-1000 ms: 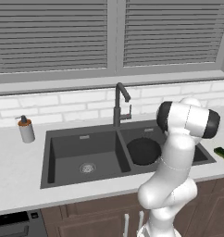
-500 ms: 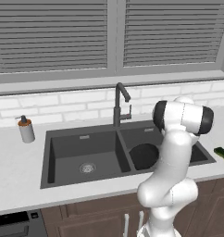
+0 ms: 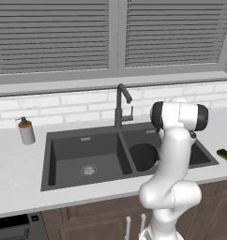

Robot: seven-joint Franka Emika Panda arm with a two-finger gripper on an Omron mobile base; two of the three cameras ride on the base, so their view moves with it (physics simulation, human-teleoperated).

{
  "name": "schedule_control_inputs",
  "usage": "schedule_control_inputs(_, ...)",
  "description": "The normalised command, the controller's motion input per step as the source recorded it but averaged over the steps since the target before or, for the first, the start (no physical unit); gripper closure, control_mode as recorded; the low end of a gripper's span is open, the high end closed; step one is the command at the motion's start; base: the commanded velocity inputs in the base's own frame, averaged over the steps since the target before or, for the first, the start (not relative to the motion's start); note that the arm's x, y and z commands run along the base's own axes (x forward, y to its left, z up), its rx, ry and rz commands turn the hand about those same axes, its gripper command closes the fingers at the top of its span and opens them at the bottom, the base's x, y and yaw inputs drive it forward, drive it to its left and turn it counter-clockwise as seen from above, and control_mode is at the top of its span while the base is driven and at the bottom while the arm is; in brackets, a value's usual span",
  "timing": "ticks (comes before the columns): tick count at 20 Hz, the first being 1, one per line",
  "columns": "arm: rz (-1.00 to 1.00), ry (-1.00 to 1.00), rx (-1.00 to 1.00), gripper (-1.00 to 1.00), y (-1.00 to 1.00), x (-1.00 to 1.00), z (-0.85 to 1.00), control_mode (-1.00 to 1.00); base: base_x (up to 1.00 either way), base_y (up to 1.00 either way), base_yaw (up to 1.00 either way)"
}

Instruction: Pick the pan and sponge and place them into the sink. Then turn on the water.

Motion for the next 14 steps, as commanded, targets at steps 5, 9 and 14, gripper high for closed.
schedule_control_inputs(5,0.0,0.0,-0.01,1.0,0.0,0.1,-0.36,-1.0,0.0,0.0,0.0)
schedule_control_inputs(9,0.0,0.0,-0.03,1.0,0.04,0.05,-0.3,-1.0,0.0,0.0,0.0)
schedule_control_inputs(14,0.0,0.0,-0.01,-1.0,0.09,0.11,-0.06,-1.0,0.0,0.0,0.0)
